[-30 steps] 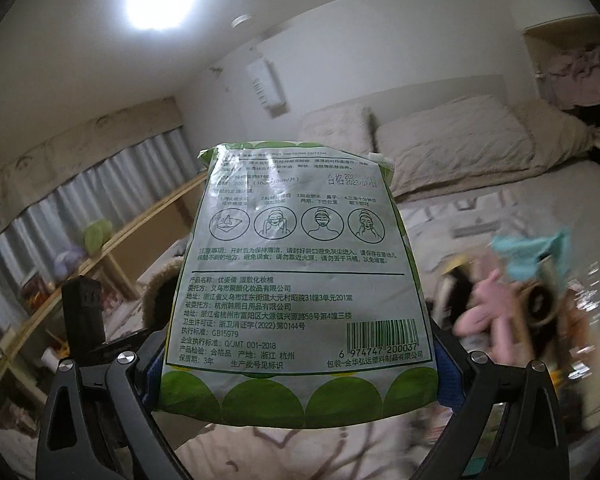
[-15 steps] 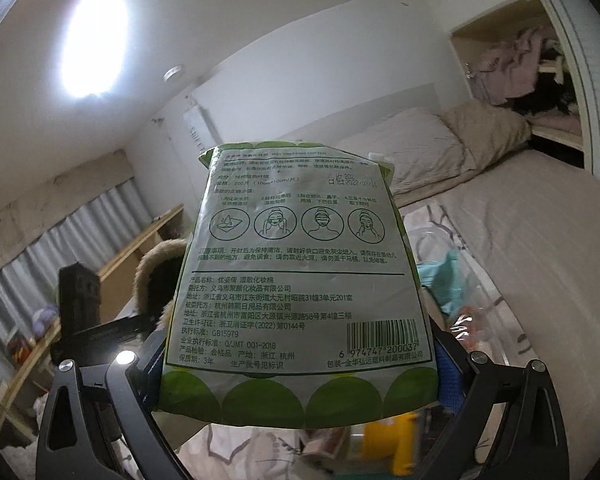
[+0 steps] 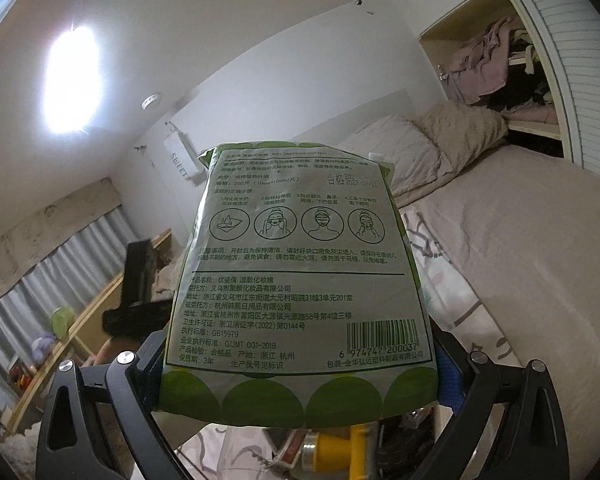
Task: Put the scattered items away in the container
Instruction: 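Carry the headband with the left gripper over the clear plastic bin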
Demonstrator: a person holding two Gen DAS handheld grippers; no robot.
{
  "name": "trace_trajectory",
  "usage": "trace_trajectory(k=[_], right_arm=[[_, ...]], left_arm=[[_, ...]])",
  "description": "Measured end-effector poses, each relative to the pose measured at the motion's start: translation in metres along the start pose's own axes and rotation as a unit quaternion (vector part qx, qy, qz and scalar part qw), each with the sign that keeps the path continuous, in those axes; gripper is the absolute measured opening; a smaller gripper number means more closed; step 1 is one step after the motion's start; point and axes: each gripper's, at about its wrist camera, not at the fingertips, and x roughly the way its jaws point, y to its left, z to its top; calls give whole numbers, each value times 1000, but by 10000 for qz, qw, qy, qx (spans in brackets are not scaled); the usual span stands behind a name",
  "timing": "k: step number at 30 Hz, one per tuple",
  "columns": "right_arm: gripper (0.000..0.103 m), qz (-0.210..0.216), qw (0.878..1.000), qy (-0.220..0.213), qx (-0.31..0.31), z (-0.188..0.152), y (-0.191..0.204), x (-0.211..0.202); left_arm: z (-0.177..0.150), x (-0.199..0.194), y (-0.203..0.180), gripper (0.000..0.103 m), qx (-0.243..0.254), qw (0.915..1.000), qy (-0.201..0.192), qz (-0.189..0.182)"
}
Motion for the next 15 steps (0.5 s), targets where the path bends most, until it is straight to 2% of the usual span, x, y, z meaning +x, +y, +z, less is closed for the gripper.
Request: trace_trajectory(k=[4, 10, 15], right_arm=[[100, -41, 9999, -31, 88, 1, -10, -4], [100, -82, 9998, 7, 199, 2, -20, -1], [100, -98, 9996, 41, 252, 3, -24, 1]], left_arm=[[27, 10, 1, 17, -77, 9998, -147, 68], [51, 30, -9, 17, 766, 9938, -439, 678], [53, 65, 1, 17, 1244, 9861, -138, 1090]])
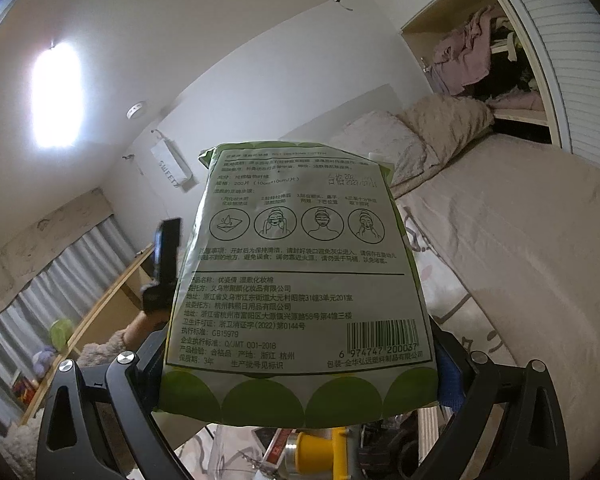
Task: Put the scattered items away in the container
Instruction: 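Carry the headband with the left gripper over the clear plastic bin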
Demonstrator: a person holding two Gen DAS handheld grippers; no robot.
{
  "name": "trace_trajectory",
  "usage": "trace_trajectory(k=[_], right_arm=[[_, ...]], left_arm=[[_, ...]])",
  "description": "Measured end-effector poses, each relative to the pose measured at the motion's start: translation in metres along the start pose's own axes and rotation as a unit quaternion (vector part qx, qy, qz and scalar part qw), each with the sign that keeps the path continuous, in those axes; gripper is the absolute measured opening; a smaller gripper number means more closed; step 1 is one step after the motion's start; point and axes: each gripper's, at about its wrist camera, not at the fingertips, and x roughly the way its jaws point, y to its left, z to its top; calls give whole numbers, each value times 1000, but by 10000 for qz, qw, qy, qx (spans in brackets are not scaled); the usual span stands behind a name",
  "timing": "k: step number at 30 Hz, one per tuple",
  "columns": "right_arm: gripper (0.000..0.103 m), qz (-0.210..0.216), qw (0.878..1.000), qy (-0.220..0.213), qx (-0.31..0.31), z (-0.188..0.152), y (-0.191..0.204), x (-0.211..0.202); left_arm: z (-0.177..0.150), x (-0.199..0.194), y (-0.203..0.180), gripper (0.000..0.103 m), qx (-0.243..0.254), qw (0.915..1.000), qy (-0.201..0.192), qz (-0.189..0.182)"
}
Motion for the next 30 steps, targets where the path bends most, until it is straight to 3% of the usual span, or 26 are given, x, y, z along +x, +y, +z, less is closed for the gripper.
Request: trace_trajectory(k=[5, 10, 13, 15, 22, 23, 24, 26, 30], right_arm=[[100, -52, 10000, 17, 23, 1, -4, 1], [100, -143, 9998, 94, 72, -2, -10, 8], [100, -196, 9996, 199, 81, -7, -11, 13], [100, -209, 9994, 272, 78, -8, -12, 17], [100, -285, 9988, 396, 1, -12, -12, 23], [100, -288, 9988, 403, -10, -13, -12, 23], [100, -293, 9987, 412, -21, -13, -12, 23], [100, -304, 9986, 431, -39, -13, -12, 24], [100, -312, 9984, 470, -74, -15, -10, 25]], left_arm=[[-14, 35, 4, 17, 348, 9970, 669, 189], [-27, 60, 4, 17, 523, 9919, 1155, 102], [-29, 67, 5, 20, 556, 9913, 1188, 142], [-29, 68, 7, 29, 556, 9917, 1137, 225], [-27, 62, 5, 34, 663, 9922, 1028, 229], [-27, 59, 4, 43, 686, 9927, 965, 223], [-26, 54, 4, 68, 686, 9935, 879, 224], [-25, 43, 5, 97, 679, 9943, 630, 522], [-24, 27, 17, 97, 484, 9965, 463, 493]])
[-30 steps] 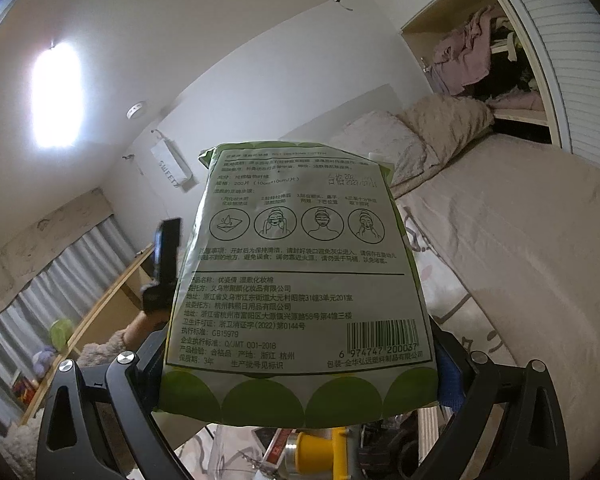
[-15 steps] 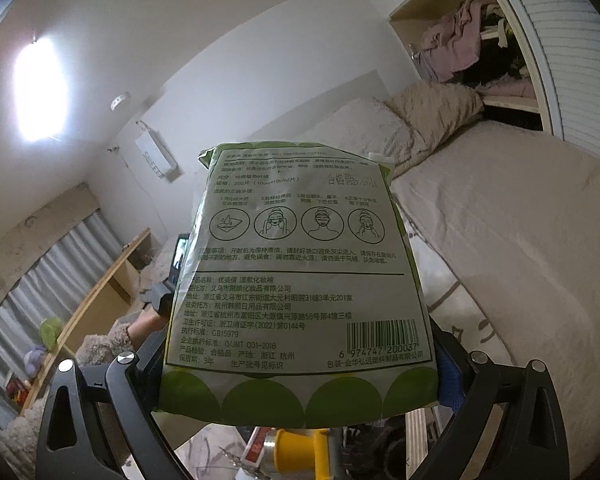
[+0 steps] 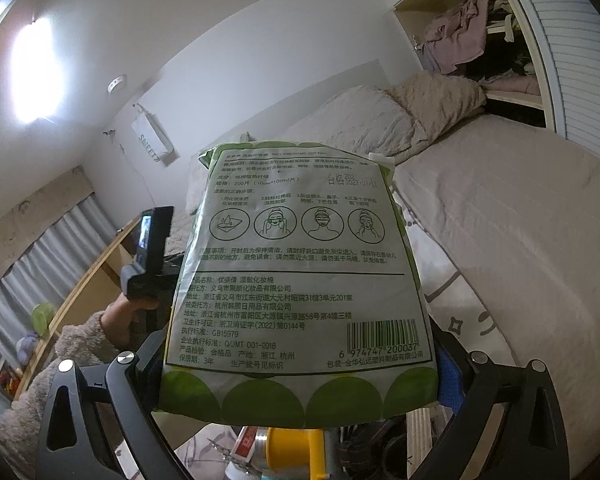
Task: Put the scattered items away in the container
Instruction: 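Carry the headband with the left gripper over the clear plastic bin, then open the left gripper to drop the headband into the bin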
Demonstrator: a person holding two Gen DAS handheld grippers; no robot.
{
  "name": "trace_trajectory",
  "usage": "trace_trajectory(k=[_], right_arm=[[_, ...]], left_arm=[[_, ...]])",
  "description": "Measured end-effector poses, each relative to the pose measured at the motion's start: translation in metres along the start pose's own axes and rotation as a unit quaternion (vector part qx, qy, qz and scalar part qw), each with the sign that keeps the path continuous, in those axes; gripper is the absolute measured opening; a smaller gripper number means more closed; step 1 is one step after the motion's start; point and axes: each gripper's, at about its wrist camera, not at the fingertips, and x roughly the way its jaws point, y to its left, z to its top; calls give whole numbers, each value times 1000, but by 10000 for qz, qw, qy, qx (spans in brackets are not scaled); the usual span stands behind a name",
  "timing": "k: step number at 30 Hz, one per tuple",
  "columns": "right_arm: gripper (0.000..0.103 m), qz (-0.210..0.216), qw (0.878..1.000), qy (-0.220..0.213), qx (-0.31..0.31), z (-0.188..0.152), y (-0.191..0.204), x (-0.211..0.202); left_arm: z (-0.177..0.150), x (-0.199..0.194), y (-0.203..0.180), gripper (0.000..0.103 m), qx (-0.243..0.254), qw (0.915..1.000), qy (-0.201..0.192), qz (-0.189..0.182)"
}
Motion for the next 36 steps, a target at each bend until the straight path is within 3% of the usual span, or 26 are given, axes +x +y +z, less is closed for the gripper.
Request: trace_trajectory(k=[8, 15, 18, 23, 29, 32, 36], right_arm=[[100, -54, 9995, 64, -300, -3, 20, 4], [100, -273, 9967, 243, -729, 9, 46, 17], [100, -741, 9872, 396, -1353, 22, 69, 28], [100, -1482, 9605, 773, -2225, 45, 99, 53], [100, -2435, 9032, 1412, -3240, 70, 129, 89], [100, -2962, 8544, 1871, -3839, 66, 142, 111], [100, -3780, 7680, 2431, -4562, 54, 151, 141]], left_arm=[[-17, -19, 20, 97, -226, 9997, -43, 18], [-34, -49, 26, 97, -347, 9988, -268, -204], [-49, -66, 25, 97, -364, 9976, -420, -408], [-78, -89, 24, 97, -264, 9962, -566, -613], [-105, -110, 36, 97, -46, 9970, -584, -507], [-119, -122, 48, 97, -124, 9963, -641, -559], [-135, -131, 58, 97, -114, 9963, -680, -511]])
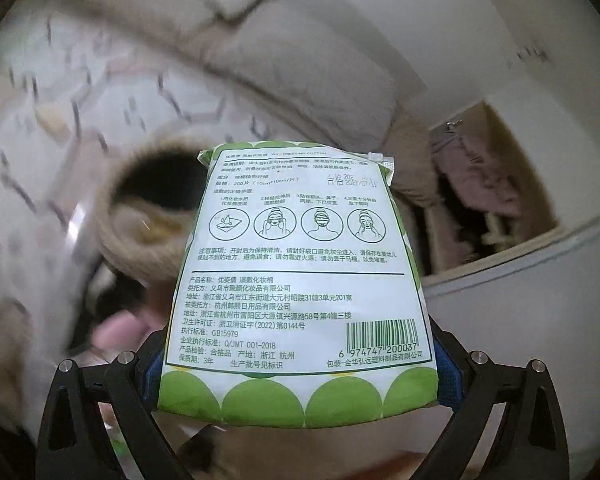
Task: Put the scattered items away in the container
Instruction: 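Open the left gripper to drop the headband into the bin, then lower the green-dotted pack with the right gripper into the bin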
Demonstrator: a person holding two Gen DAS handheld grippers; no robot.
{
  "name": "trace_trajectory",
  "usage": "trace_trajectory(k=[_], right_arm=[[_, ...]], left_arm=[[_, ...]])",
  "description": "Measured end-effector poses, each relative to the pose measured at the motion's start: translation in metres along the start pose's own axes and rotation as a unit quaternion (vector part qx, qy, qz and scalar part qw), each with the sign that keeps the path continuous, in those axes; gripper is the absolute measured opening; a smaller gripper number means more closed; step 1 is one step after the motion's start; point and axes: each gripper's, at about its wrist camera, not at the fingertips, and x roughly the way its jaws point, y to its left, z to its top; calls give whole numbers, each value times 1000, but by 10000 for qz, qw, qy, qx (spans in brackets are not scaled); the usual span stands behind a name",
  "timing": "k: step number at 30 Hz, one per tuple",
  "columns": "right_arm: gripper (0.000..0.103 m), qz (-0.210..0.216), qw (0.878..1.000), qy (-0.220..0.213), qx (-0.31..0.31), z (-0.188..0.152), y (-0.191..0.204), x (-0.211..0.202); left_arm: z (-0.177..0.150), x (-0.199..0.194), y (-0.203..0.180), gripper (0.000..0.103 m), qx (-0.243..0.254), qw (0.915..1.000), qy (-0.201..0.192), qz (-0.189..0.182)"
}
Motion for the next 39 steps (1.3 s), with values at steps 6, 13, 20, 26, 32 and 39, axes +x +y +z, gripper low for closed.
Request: trace_trajectory(k=[6, 13, 20, 26, 32, 39], right_arm=[[100, -578, 9885, 802, -1143, 28, 32, 7], [100, -805, 9672, 1514, -1875, 58, 65, 19], [100, -549, 9631, 1812, -1914, 83, 85, 41], [101, -91, 9563, 2222, -1900, 88, 89, 60], [101, 71, 9506, 2284, -2100, 96, 114, 84], [102, 263, 9571, 2180, -1892, 96, 129, 98]], left_arm=[[-23, -18, 11, 97, -29, 9999, -83, -81], [-51, -33, 33, 97, -204, 9997, -74, -105], [-81, -32, 61, 97, -323, 9992, 149, 162], [-93, -22, 83, 97, -569, 9977, 293, 222], [-96, -15, 85, 97, -653, 9972, 329, 128], [-100, -5, 88, 97, -711, 9965, 445, 45]])
